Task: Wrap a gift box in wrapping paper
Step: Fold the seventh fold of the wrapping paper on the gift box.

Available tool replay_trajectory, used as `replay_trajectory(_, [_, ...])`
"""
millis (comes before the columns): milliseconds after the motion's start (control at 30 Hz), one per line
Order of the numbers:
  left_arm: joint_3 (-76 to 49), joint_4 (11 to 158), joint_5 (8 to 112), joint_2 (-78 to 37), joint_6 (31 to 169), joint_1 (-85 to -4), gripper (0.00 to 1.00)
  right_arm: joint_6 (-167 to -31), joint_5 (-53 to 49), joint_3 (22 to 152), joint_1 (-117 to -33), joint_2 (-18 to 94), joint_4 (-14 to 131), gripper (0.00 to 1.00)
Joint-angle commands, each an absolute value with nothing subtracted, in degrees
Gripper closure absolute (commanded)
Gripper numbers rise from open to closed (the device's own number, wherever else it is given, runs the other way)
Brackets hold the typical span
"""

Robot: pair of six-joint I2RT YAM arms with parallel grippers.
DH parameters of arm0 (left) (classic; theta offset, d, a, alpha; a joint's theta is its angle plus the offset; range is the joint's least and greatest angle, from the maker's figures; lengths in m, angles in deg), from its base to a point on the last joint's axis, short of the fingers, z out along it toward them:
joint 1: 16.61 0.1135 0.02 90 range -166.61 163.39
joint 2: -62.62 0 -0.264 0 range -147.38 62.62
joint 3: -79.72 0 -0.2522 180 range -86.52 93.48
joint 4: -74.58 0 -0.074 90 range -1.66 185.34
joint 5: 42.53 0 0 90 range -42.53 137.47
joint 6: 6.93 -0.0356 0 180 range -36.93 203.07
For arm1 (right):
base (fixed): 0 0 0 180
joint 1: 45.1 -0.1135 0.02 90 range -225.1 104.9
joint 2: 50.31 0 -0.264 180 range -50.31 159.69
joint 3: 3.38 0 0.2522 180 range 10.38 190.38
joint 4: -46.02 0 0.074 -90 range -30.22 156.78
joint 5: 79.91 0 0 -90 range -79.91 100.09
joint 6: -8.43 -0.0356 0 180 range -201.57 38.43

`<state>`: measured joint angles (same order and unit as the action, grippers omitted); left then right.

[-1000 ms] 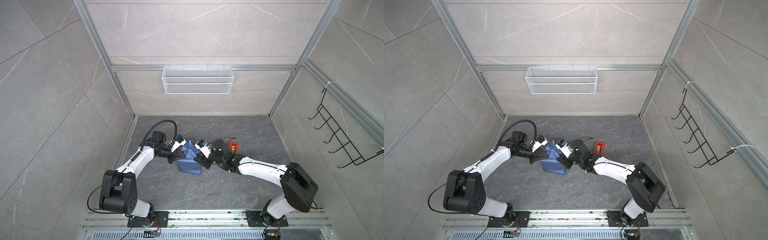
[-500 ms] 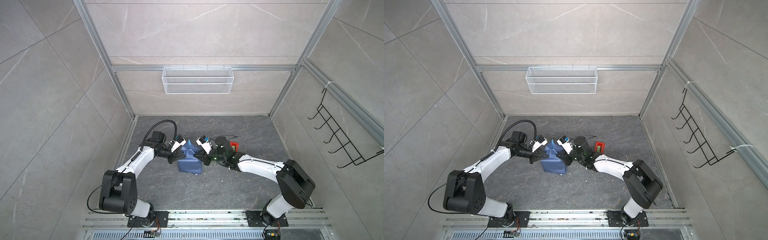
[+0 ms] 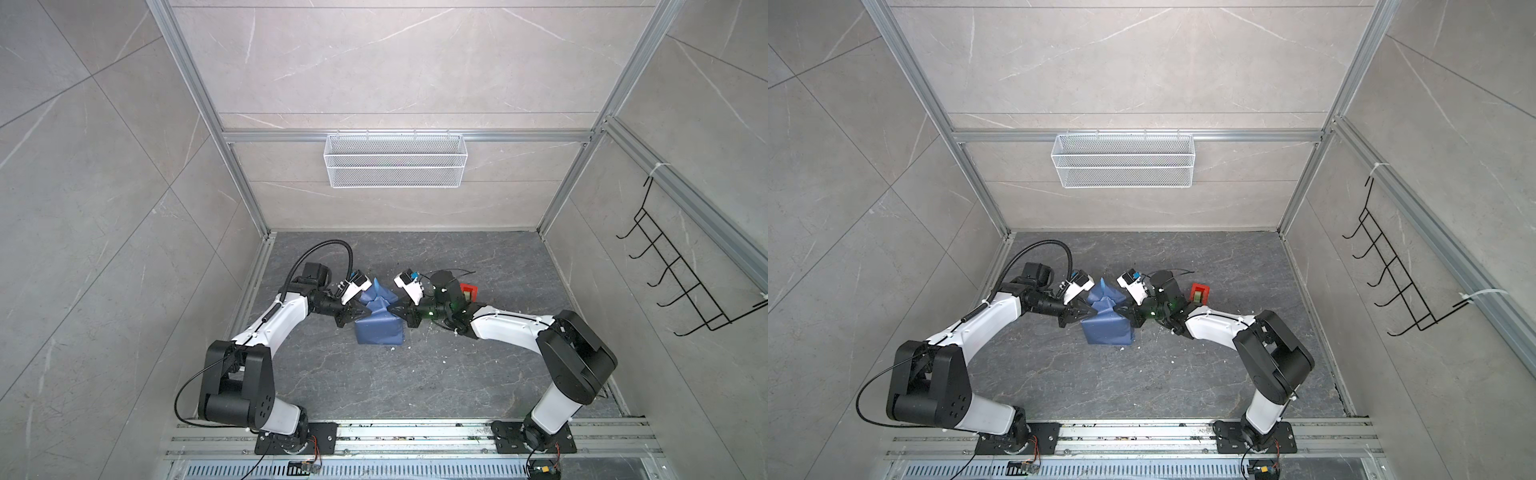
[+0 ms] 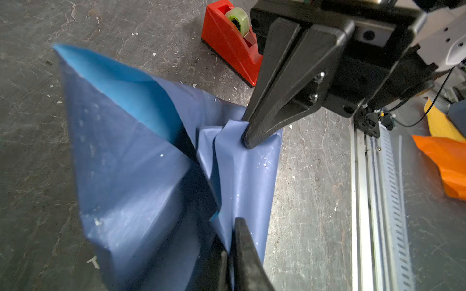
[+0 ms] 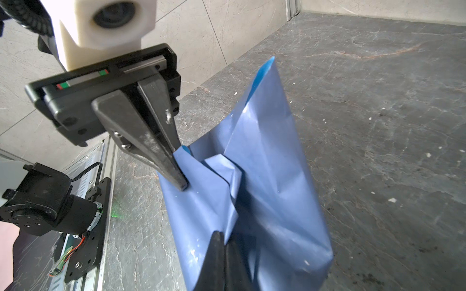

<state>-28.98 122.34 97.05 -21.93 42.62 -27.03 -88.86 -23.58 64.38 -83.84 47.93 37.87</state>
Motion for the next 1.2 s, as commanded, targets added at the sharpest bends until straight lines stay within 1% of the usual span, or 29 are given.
replay_trajectory(0, [-21.4, 130.5, 98.8, -20.0, 41.5, -26.5, 0.83, -87.3, -19.9, 64.1, -83.7, 51.5, 44.6, 0.99])
replay_trajectory(100, [-13.0, 142.2, 100.8, -19.9, 37.2, -26.5, 0.82, -87.8, -20.3, 64.1, -83.7, 51.5, 44.3, 0.99])
replay_trajectory(167, [-10.7, 145.3, 102.1, -19.9, 36.3, -26.6, 0.84, -87.1, -20.4, 64.5, -83.7, 51.6, 44.8, 0.99])
replay_trajectory(233, [-10.8, 144.7, 105.0, -20.4, 37.0, -27.2, 0.92, -86.7, -20.0, 64.8, -83.7, 51.9, 45.1, 0.99])
replay_trajectory(300, [-11.8, 141.4, 105.6, -21.4, 40.3, -28.5, 1.00, -87.5, -20.3, 65.0, -83.7, 52.0, 44.5, 0.99])
replay_trajectory(367, [-12.5, 139.4, 104.9, -22.8, 41.7, -30.3, 1.00, -88.0, -21.1, 65.2, -83.8, 52.0, 43.8, 0.99])
replay_trajectory(467, [-13.1, 134.7, 98.6, -25.4, 45.8, -32.9, 1.00, -87.3, -20.8, 65.1, -83.8, 52.0, 44.7, 0.99])
replay_trajectory(567, [-11.8, 132.3, 94.3, -28.4, 50.3, -33.6, 1.00, -87.9, -20.3, 64.3, -83.8, 50.8, 44.3, 0.99])
replay_trajectory(800, [-13.4, 128.8, 87.5, -32.3, 52.4, -34.2, 1.00, -87.5, -20.2, 63.3, -83.8, 49.3, 45.0, 0.98])
replay_trajectory(900, [-16.6, 126.6, 84.6, -31.7, 51.9, -34.2, 1.00, -86.8, -20.8, 63.0, -84.0, 48.1, 44.7, 0.95])
replay_trajectory(1000, [-19.5, 124.6, 83.9, -31.7, 51.5, -34.3, 1.00, -86.6, -20.3, 62.6, -84.1, 47.0, 44.5, 0.92])
replay_trajectory(1167, [-23.6, 122.7, 83.0, -30.3, 49.7, -34.4, 1.00, -87.7, -20.8, 61.9, -84.0, 42.7, 42.6, 0.83])
